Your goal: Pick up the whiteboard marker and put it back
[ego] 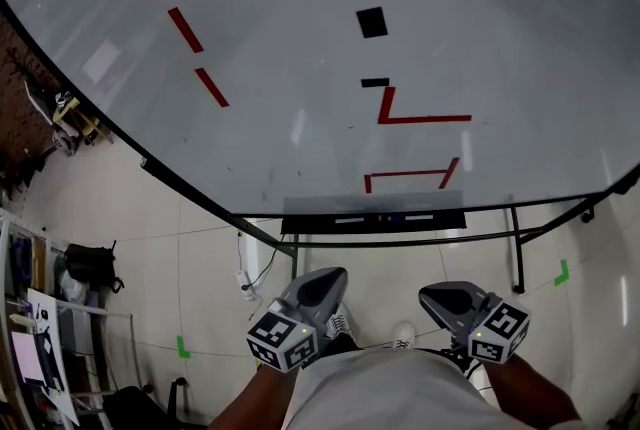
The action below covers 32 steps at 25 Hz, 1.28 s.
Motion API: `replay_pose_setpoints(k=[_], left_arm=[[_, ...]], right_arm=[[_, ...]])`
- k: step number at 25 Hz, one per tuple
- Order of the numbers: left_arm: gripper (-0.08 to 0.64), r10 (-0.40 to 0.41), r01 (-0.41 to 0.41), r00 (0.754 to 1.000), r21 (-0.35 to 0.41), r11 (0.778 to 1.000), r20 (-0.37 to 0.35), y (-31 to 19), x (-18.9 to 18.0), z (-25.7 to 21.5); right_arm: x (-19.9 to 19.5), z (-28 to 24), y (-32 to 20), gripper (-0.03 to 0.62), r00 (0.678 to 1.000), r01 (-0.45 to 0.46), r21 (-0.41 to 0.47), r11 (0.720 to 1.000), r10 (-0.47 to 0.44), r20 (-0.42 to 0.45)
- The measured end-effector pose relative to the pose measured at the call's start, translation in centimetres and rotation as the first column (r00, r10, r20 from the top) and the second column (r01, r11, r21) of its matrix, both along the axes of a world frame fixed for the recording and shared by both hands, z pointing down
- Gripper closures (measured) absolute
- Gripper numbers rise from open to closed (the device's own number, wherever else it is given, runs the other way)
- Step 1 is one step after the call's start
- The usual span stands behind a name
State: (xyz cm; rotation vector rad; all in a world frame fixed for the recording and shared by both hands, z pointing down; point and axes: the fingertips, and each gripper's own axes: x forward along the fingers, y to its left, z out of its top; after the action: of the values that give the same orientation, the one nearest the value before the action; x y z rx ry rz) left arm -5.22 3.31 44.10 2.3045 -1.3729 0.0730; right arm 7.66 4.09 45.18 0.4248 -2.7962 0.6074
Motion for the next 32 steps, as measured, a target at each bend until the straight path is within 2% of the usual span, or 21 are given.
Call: replay_pose_setpoints(k=[5,10,13,18,26,29,32], left_arm=[[0.542,0.126,-0.128,0.989,0.033,0.991,0.072,-3.1,-2.2,-0.5],[0.538,0.250,-0.260,0.957,0.047,0.965,0.148,-5.3,-3.6,-0.1],[0.538,0.297,-0.306,0.941,0.035,0.951,0.163,-6.0,-4.2,0.9],[0.535,0.291,-0.298,0.940,0.010,0.955,0.179,-7.5,-4.9,2.3],[0.532,0.203,-0.206,0.956,-0.006,0.978,0.214,-10.0,-5.3,3.5],[0.522,0.216,-0.217,0.937,-0.026,0.976,0.275,-10.2,-5.0,4.8],[0.511,0.258,-0.259,0.887,-0.050,0.964,0.382,-10.2,-4.3,6.0]], right_arm=[[-3.1,-1.0,-3.0,0.591,0.993,-0.117,0.020,0.993,0.117,0.006],[-5.9,-1.9,-5.0,0.591,0.977,-0.212,0.052,0.976,0.213,0.000],[-6.6,-2.1,-5.7,0.591,0.965,-0.263,0.056,0.963,0.263,0.002],[-6.7,-1.5,-5.9,0.591,0.967,-0.253,0.044,0.966,0.254,-0.014],[-4.9,-0.5,-7.2,0.591,0.980,-0.187,0.043,0.981,0.190,-0.061],[-4.5,-0.3,-7.4,0.591,0.983,-0.165,0.039,0.986,0.167,-0.072],[-4.3,-0.2,-7.6,0.591,0.985,-0.152,0.034,0.988,0.154,-0.075]])
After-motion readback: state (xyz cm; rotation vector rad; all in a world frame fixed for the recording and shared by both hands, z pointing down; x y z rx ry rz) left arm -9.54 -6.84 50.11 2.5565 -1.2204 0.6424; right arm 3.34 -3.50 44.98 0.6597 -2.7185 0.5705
